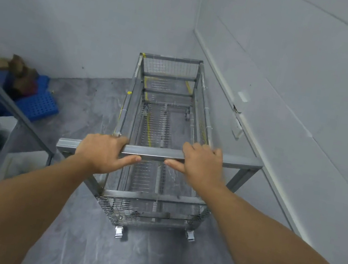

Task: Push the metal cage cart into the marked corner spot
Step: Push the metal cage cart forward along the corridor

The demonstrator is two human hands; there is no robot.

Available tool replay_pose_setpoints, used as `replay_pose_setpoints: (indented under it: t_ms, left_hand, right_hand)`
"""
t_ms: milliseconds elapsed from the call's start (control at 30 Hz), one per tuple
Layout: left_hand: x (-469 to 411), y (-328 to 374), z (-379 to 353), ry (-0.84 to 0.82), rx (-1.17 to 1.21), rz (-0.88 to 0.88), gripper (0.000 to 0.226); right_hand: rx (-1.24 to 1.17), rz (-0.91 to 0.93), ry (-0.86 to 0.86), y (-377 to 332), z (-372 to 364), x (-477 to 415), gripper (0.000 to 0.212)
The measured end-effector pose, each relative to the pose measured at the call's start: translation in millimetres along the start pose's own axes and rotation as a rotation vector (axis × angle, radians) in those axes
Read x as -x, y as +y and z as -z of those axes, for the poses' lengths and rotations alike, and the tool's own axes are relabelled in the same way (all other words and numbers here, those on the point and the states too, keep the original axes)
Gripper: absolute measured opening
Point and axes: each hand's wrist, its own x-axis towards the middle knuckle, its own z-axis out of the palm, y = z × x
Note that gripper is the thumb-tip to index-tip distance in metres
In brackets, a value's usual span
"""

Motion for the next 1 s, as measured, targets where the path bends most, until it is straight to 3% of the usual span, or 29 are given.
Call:
replay_pose_setpoints:
  t_ms: [367, 1000]
  left_hand:
    - [-149.0, -79.4, -30.6, 0.021, 0.003, 0.018, 0.075]
    - [-387.2, -214.8, -89.2, 0.029, 0.067, -0.013, 0.070]
  right_hand:
    - [0.017, 0.009, 0.017, 24.7, -36.2, -165.2, 0.073]
    - [0.017, -0.065, -0.024, 54.0, -86.1, -430.8, 0.087]
